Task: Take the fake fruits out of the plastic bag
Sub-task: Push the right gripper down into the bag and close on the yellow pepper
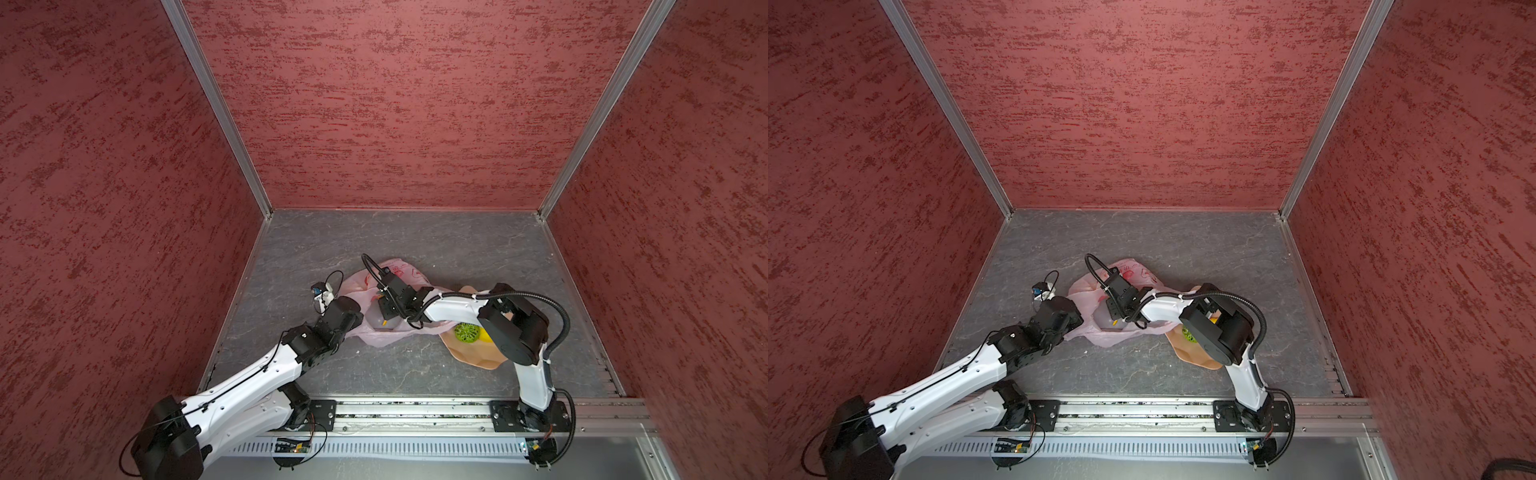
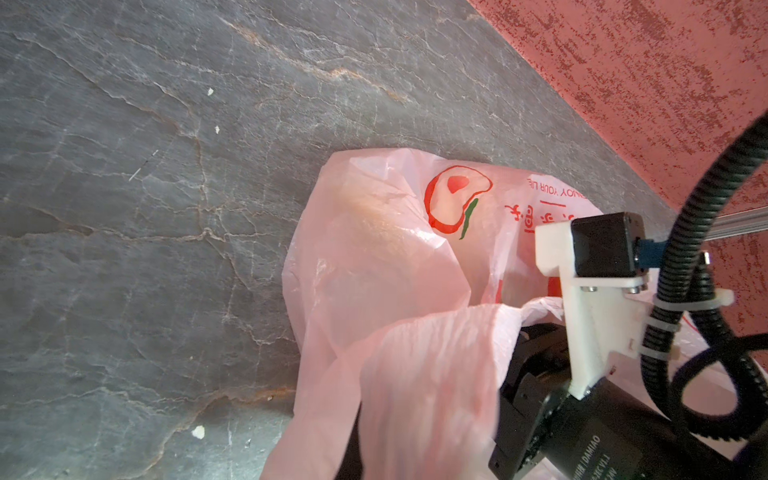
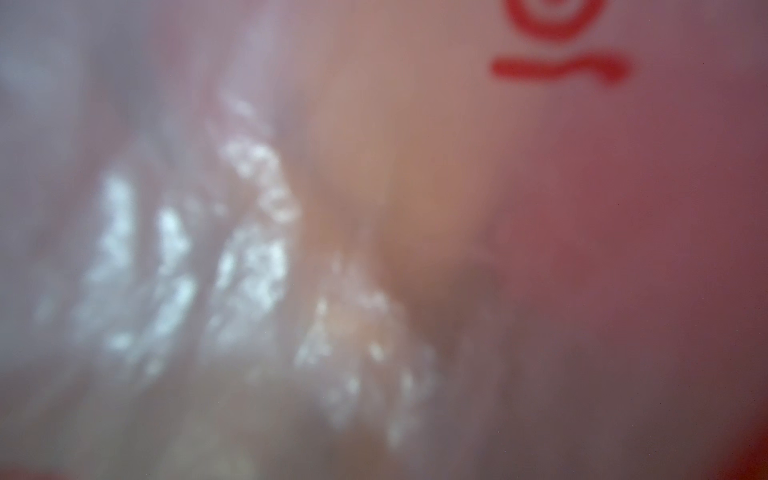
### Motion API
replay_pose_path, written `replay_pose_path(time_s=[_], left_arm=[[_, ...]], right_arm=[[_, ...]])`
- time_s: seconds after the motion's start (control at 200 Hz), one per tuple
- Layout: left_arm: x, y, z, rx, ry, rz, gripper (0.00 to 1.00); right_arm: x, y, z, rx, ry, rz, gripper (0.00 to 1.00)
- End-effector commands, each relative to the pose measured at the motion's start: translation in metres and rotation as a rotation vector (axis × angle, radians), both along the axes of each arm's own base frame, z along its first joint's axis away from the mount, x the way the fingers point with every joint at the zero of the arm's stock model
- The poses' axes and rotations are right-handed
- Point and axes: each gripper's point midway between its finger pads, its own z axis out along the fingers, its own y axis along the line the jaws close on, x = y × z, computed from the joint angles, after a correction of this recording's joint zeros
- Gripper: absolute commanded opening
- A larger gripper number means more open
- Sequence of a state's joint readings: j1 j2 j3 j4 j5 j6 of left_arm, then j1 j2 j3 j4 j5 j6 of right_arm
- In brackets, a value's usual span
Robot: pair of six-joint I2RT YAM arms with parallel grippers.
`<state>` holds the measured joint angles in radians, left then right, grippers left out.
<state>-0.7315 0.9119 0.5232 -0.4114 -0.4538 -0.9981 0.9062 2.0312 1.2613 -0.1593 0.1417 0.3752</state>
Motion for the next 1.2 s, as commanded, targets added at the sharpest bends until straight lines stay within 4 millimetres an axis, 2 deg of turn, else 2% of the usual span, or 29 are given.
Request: replay_pose_path(time_s=[0.0, 0.165, 0.771, 1.192], left_arm=[[0.001, 0.0, 0.003, 0.001, -0.003, 0.01, 0.0], [0.003, 0.0, 0.006, -0.005, -0.015, 0.021, 0.0], [0.018, 0.009, 0.02, -0.009, -0.064, 0.054, 0.0], [0.028, 0.016, 0.032, -0.006, -0.101, 0.08, 0.0]], right_arm=[[0.007, 0.009, 0.006, 0.033, -0.019, 0.014, 0.35], [0.006, 0.01, 0.011, 0.036, -0.019, 0.024, 0.33], [0.0, 0.009, 0.036, 0.048, -0.024, 0.055, 0.17], [-0.009, 0.0, 0.056, 0.016, -0.022, 0.056, 0.15]])
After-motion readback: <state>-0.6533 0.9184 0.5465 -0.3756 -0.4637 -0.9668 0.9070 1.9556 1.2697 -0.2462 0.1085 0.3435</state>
